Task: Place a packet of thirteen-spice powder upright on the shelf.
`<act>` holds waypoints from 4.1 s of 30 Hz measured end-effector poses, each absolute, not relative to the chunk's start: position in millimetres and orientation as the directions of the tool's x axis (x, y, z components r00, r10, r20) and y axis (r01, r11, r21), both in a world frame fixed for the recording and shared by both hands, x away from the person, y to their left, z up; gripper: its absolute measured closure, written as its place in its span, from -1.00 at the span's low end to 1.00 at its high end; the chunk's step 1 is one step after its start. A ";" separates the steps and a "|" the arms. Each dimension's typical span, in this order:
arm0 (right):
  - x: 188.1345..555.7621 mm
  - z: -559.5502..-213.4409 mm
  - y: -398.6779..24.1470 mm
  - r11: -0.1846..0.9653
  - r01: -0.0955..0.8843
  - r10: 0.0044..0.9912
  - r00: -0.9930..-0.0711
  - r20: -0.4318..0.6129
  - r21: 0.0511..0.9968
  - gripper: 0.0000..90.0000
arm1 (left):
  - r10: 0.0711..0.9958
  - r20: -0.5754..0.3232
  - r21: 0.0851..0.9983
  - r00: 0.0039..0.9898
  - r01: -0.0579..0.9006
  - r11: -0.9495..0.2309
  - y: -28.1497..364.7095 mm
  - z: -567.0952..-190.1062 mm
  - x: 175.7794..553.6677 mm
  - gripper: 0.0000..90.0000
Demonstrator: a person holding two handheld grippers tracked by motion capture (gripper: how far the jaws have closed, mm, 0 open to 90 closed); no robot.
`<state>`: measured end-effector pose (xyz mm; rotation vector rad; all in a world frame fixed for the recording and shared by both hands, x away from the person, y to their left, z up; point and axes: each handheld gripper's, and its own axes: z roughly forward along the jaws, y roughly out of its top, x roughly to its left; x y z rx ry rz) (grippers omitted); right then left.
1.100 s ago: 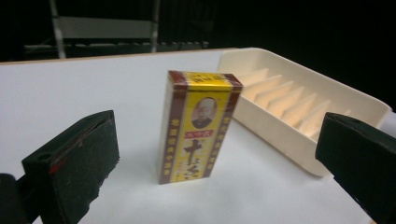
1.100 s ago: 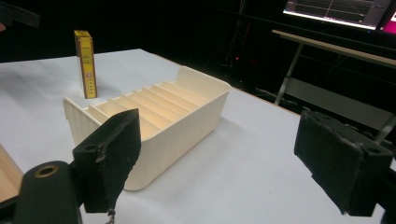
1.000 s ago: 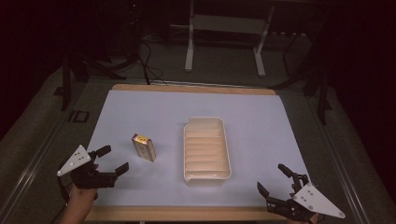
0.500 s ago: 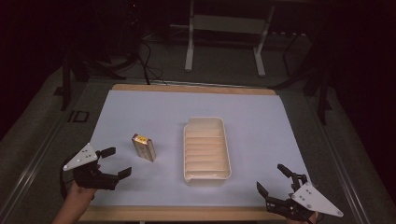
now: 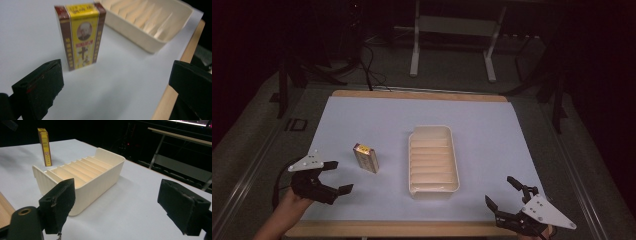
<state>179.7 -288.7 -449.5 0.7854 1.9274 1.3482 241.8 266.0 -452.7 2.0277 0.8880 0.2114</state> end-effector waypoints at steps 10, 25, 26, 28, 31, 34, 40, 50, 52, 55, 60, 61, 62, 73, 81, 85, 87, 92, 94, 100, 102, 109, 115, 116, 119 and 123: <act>180.1 -450.0 -287.5 0.304 0.119 0.781 -0.600 -0.175 0.945 -0.67 | 0.619 -0.199 0.649 0.760 0.575 -0.498 264.4 -452.9 245.6 -1.00; 181.3 -451.4 -287.8 0.310 0.121 0.775 -0.607 -0.177 0.943 -0.67 | 0.571 -0.212 0.435 0.793 0.600 -0.671 253.2 -445.2 256.5 -1.00; 181.4 -451.5 -287.7 0.312 0.120 0.771 -0.611 -0.177 0.943 -0.67 | 0.564 -0.229 0.411 0.793 0.604 -0.683 252.5 -444.1 258.1 -1.00; 181.1 -451.6 -287.6 0.312 0.117 0.767 -0.616 -0.177 0.943 -0.67 | 0.558 -0.239 0.375 0.795 0.606 -0.702 250.5 -444.3 259.2 -1.00; 181.2 -451.8 -287.5 0.311 0.116 0.765 -0.619 -0.176 0.943 -0.67 | 0.550 -0.258 0.330 0.794 0.608 -0.722 248.1 -444.0 261.6 -1.00; 181.1 -451.7 -287.6 0.311 0.116 0.765 -0.620 -0.176 0.943 -0.67 | 0.556 -0.279 0.291 0.783 0.621 -0.728 246.8 -442.5 264.8 -1.00; 180.4 -451.8 -287.1 0.311 0.113 0.764 -0.620 -0.178 0.944 -0.67 | 0.548 -0.252 0.205 0.798 0.597 -0.775 242.6 -442.7 267.1 -1.00; 180.2 -452.4 -285.5 0.320 0.101 0.760 -0.621 -0.192 0.942 -0.69 | 0.527 -0.276 0.111 0.804 0.571 -0.813 244.5 -436.9 272.7 -1.00; 180.3 -452.7 -284.9 0.324 0.099 0.756 -0.624 -0.195 0.941 -0.69 | 0.498 -0.278 0.101 0.821 0.541 -0.835 243.6 -435.4 273.3 -1.00; 180.4 -453.1 -284.5 0.323 0.103 0.756 -0.626 -0.191 0.941 -0.69 | 0.469 -0.245 0.106 0.849 0.504 -0.857 242.3 -432.4 274.6 -1.00; 181.0 -453.5 -283.9 0.324 0.105 0.752 -0.632 -0.188 0.940 -0.68 | 0.422 -0.232 0.090 0.876 0.451 -0.888 238.3 -430.9 276.4 -1.00; 181.5 -453.7 -283.6 0.328 0.106 0.749 -0.634 -0.190 0.939 -0.69 | 0.416 -0.234 0.087 0.879 0.445 -0.891 237.5 -430.4 276.9 -1.00; 181.9 -453.9 -283.1 0.329 0.104 0.746 -0.638 -0.191 0.939 -0.69 | 0.416 -0.234 0.087 0.879 0.445 -0.891 237.5 -430.4 276.9 -1.00; 182.8 -455.6 -281.3 0.325 0.122 0.735 -0.656 -0.170 0.938 -0.69 | 0.379 -0.143 0.107 0.914 0.395 -0.912 226.0 -413.1 292.3 -1.00; 182.2 -456.1 -280.1 0.327 0.117 0.726 -0.666 -0.170 0.938 -0.69 | 0.365 -0.138 0.104 0.921 0.380 -0.919 219.2 -401.4 309.1 -1.00; 182.6 -456.2 -280.2 0.327 0.124 0.720 -0.675 -0.162 0.937 -0.69 | 0.347 -0.152 0.109 0.926 0.364 -0.925 215.8 -399.1 316.3 -1.00; 183.0 -456.5 -279.7 0.333 0.126 0.717 -0.677 -0.165 0.935 -0.69 | 0.350 -0.158 0.106 0.923 0.368 -0.924 214.7 -398.4 321.7 -1.00; 182.6 -456.5 -279.4 0.340 0.121 0.714 -0.678 -0.172 0.932 -0.69 | 0.346 -0.147 0.112 0.927 0.363 -0.925 210.0 -395.4 334.5 -0.95; 183.0 -456.7 -279.4 0.345 0.125 0.715 -0.677 -0.175 0.930 -0.69 | 0.333 -0.142 0.116 0.932 0.350 -0.930 207.6 -394.3 339.2 -0.89; 183.2 -456.9 -279.1 0.349 0.129 0.714 -0.678 -0.174 0.928 -0.69 | 0.305 -0.103 0.106 0.947 0.315 -0.943 203.6 -393.6 351.6 -0.80; 183.3 -457.0 -279.1 0.350 0.128 0.714 -0.678 -0.175 0.928 -0.69 | 0.303 -0.086 0.106 0.949 0.311 -0.944 203.4 -393.3 356.1 -0.69; 183.7 -457.4 -278.8 0.354 0.133 0.712 -0.680 -0.175 0.926 -0.69 | 0.283 -0.010 0.088 0.959 0.283 -0.955 197.5 -395.3 369.0 -0.67; 184.6 -457.7 -279.5 0.354 0.136 0.710 -0.683 -0.171 0.925 -0.69 | 0.265 0.005 0.109 0.964 0.263 -0.959 190.7 -394.3 379.0 -0.56; 184.6 -457.6 -279.6 0.353 0.137 0.710 -0.684 -0.169 0.926 -0.68 | 0.264 -0.011 0.124 0.965 0.263 -0.957 189.8 -394.0 380.3 -0.52; 184.5 -457.6 -279.9 0.351 0.142 0.707 -0.689 -0.163 0.926 -0.68 | 0.232 -0.026 0.148 0.972 0.233 -0.961 185.4 -395.4 381.8 -0.34; 184.5 -457.7 -279.9 0.349 0.143 0.705 -0.691 -0.158 0.926 -0.68 | 0.201 -0.003 0.154 0.980 0.199 -0.968 178.3 -396.7 382.8 -0.27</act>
